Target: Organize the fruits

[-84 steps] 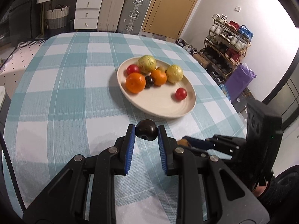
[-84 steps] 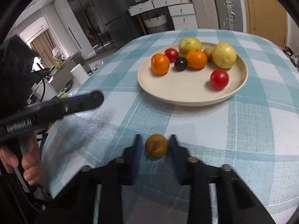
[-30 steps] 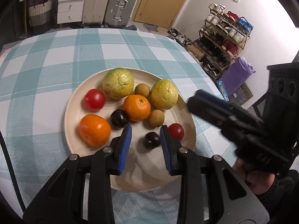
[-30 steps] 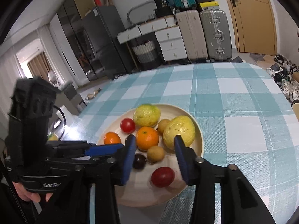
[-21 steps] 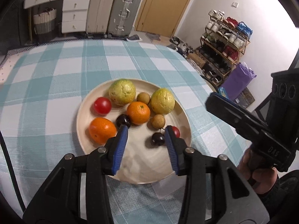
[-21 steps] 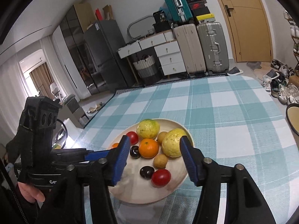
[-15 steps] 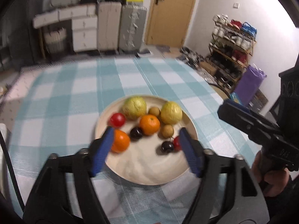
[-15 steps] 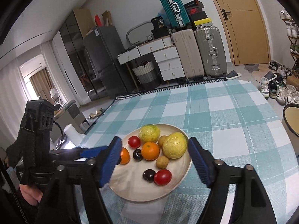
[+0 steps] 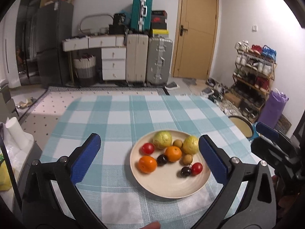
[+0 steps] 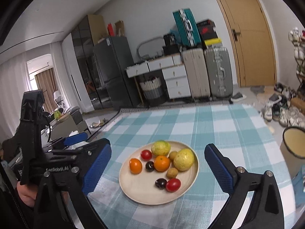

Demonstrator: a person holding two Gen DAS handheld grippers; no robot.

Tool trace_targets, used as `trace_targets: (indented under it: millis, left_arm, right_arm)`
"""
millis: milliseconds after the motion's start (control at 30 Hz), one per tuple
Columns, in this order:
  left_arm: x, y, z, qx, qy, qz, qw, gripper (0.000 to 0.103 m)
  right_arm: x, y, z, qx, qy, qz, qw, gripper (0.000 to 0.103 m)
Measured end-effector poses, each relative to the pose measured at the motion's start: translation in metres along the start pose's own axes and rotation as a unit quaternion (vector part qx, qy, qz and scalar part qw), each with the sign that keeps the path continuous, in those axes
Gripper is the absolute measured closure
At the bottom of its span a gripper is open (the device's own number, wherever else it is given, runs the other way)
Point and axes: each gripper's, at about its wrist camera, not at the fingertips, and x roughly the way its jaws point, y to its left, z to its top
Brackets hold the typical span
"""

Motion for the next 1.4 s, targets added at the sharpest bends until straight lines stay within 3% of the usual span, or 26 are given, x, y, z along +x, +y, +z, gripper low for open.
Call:
trace_targets:
  millis: [300, 400, 900, 1400]
  left_arm:
    - [-0.048, 0.001, 0.004, 0.004, -0.066, -0.007, 0.9978, 0.0]
    - [-0.061, 0.004, -0.001, 0.008, -0.099, 0.005, 0.9951, 0.0]
    - [-0.071, 0.021, -0.034, -0.019, -0.119, 0.026, 0.9924, 0.0]
    - [-0.058, 0.026, -0.075, 0.009, -0.126, 0.062, 0.9901, 0.0]
  right_arm:
    - [-0.033, 0.029, 0.004, -0.058, -0.06, -0.018, 0.996, 0.0]
    - [-0.042, 0.037, 0.001, -0.078, -0.078, -0.03, 0.993, 0.0]
    - [-0.064, 0.052, -0.024, -0.108, -0.124, -0.047, 0.985, 0.0]
    - [-0.058, 0.038, -0.053, -0.13, -0.126, -0.097, 0.979, 0.0]
